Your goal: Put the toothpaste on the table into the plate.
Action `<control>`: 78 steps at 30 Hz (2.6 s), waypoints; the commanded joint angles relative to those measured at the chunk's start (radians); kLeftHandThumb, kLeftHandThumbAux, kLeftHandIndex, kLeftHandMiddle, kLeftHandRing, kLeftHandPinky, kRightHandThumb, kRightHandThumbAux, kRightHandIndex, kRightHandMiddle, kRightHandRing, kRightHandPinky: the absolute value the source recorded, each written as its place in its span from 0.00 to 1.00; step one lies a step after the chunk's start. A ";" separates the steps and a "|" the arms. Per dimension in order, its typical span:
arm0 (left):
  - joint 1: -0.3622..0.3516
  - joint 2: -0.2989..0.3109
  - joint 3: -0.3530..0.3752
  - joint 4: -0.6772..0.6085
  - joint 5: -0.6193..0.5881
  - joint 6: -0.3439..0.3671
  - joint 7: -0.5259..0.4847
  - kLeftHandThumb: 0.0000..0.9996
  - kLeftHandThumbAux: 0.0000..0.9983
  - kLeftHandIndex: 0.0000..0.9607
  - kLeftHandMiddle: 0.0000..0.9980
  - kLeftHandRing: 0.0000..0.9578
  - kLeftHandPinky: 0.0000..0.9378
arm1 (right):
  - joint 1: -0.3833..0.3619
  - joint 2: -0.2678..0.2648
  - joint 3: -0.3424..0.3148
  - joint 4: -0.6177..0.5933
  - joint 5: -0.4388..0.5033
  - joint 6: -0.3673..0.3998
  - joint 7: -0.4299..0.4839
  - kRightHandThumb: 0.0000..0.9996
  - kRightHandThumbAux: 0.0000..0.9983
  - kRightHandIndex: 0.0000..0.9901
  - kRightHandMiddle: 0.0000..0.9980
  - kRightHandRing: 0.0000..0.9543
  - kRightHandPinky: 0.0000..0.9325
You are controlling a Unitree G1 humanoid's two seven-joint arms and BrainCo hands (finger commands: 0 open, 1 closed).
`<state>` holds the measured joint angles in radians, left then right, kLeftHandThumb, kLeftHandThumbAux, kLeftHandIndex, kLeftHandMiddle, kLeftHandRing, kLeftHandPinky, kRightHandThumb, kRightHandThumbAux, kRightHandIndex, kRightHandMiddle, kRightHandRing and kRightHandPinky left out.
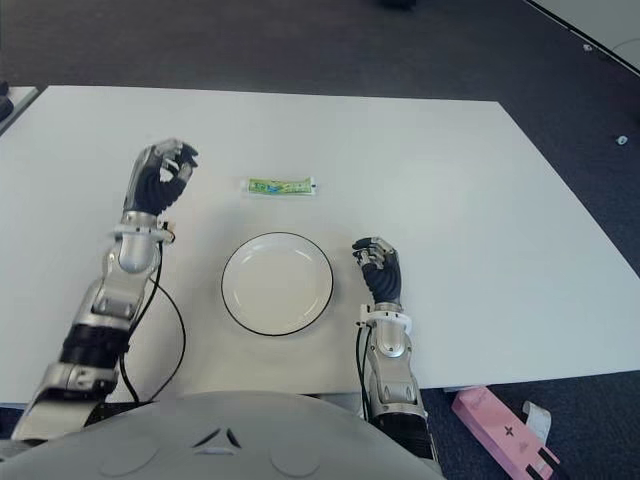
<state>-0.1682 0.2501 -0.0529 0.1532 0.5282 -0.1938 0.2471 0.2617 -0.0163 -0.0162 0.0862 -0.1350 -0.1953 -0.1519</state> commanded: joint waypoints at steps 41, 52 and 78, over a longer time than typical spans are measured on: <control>-0.627 0.050 -0.530 0.881 0.265 -0.037 -0.235 0.47 0.27 0.03 0.09 0.13 0.23 | 0.020 0.004 -0.004 0.024 -0.002 -0.009 -0.016 0.72 0.73 0.43 0.47 0.48 0.49; -0.666 0.030 -0.618 0.990 0.286 -0.123 -0.332 0.49 0.28 0.00 0.02 0.05 0.14 | 0.032 0.003 -0.004 0.013 -0.002 -0.005 -0.014 0.72 0.73 0.43 0.47 0.49 0.49; -0.678 -0.060 -0.679 1.115 0.270 -0.173 -0.464 0.48 0.30 0.00 0.00 0.00 0.16 | 0.062 0.001 -0.005 0.000 0.004 -0.028 -0.007 0.72 0.73 0.43 0.48 0.49 0.50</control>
<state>-0.8838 0.2162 -0.7178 1.2385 0.7950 -0.3655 -0.1464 0.3076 -0.0177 -0.0215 0.0746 -0.1330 -0.2379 -0.1643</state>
